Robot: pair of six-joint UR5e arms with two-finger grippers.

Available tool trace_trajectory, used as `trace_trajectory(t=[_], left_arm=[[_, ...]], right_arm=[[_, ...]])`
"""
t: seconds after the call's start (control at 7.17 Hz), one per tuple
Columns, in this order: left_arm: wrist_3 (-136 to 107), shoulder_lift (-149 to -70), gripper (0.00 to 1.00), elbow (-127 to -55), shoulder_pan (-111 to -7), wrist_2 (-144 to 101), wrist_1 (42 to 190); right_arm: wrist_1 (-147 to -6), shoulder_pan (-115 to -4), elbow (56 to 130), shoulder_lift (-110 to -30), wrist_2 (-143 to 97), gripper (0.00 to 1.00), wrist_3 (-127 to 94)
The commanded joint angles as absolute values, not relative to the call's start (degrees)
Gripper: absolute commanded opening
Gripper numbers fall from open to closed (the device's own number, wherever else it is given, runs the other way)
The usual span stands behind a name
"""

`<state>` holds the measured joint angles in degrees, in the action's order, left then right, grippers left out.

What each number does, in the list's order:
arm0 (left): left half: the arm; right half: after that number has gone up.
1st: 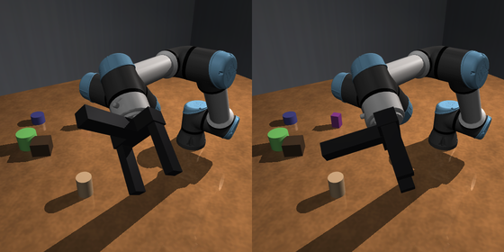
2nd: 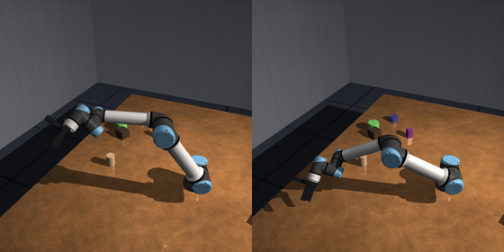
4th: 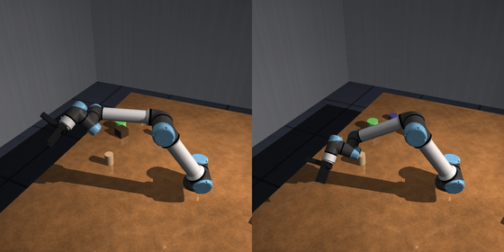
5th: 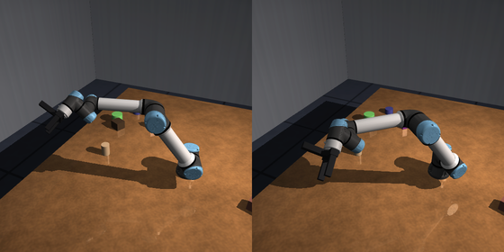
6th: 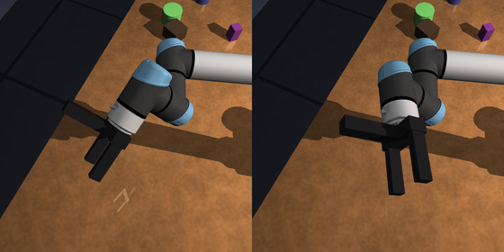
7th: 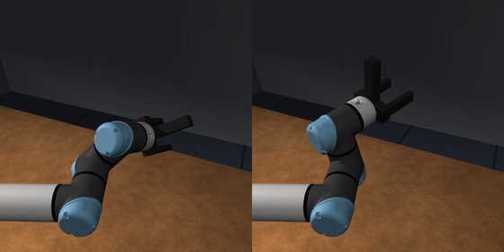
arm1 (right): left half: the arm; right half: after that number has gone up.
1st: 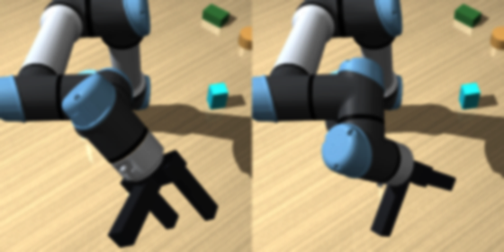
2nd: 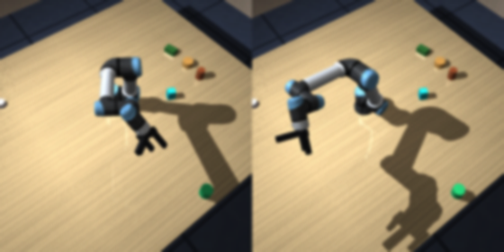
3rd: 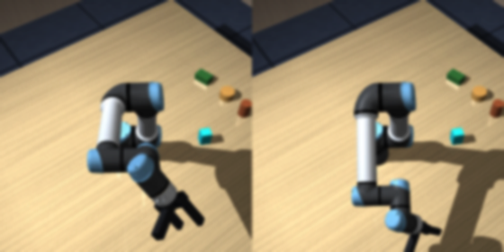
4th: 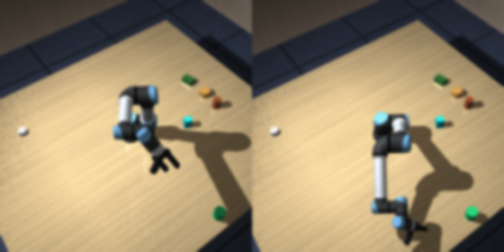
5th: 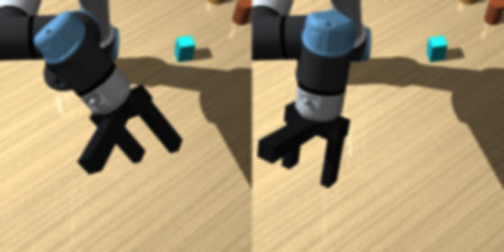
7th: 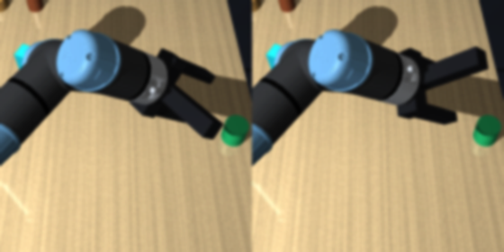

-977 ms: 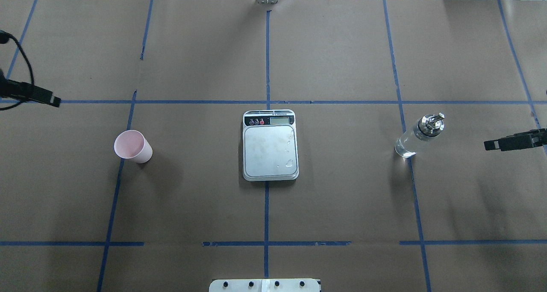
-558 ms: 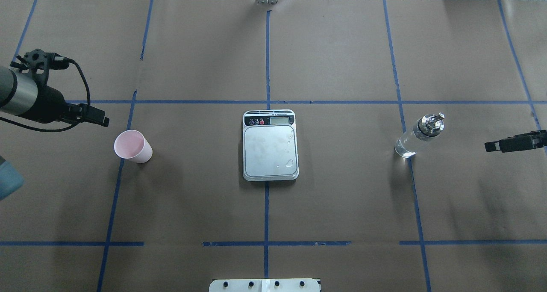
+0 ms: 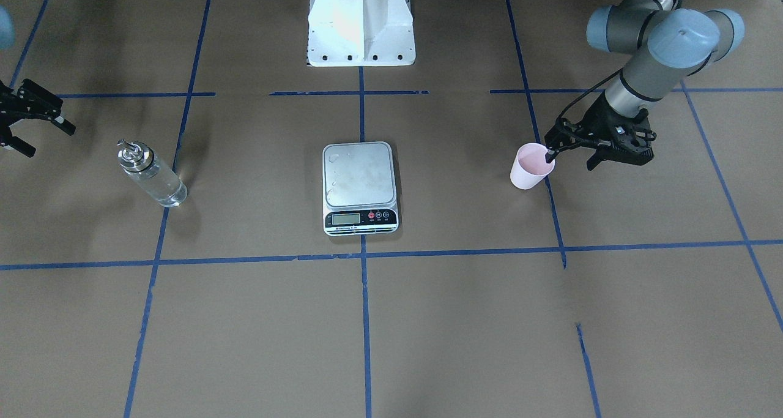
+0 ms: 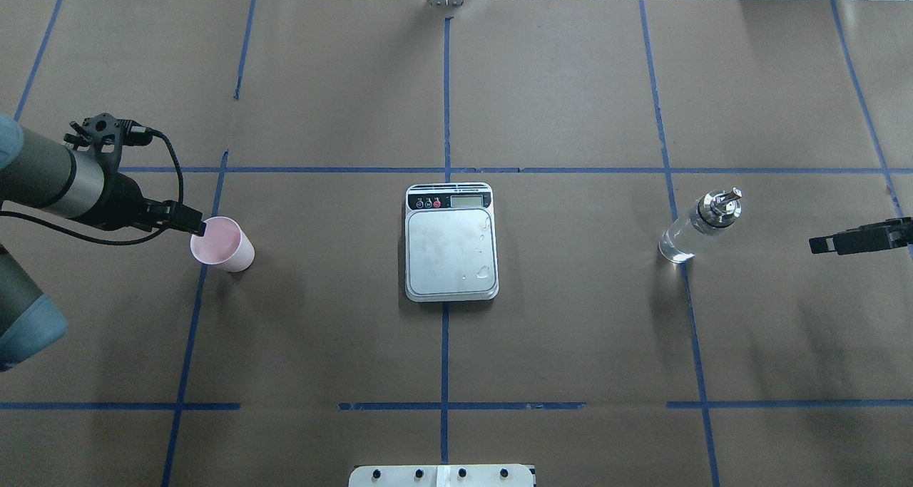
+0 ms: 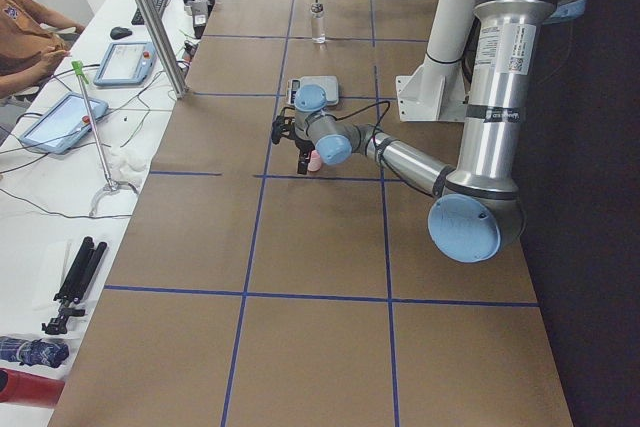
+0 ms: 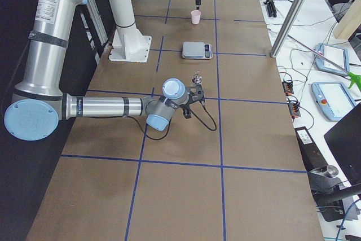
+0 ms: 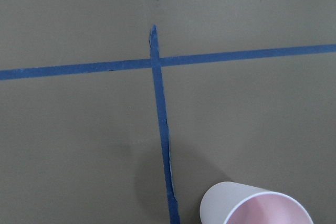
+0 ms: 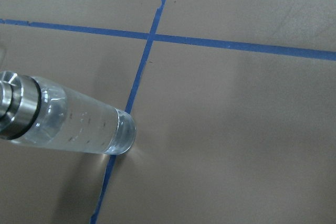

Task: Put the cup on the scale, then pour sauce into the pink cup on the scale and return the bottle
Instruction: 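Reach the left gripper down to the pink cup and grasp it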

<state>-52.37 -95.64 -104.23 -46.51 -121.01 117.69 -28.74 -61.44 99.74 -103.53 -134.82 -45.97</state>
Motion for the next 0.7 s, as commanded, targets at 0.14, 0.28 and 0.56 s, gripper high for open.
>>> trace_trajectory(t=[0.14,0.28,0.56], left_arm=[[-52.38,-97.98,0.9,-101.44,-45.18,-120.94,117.69],[-52.38,-98.35,0.81,-100.99,-45.09,-120.94,117.69],[-52.38,-98.7,0.0,-100.9,-45.09,-121.29,117.69]], right_arm=[[-28.74,-61.44,99.76,-103.62,-134.82,1.0,-45.97],[-28.74,-61.44,99.76,-103.62,-134.82,1.0,-45.97],[-28.74,-61.44,99.67,-103.62,-134.82,1.0,-45.97]])
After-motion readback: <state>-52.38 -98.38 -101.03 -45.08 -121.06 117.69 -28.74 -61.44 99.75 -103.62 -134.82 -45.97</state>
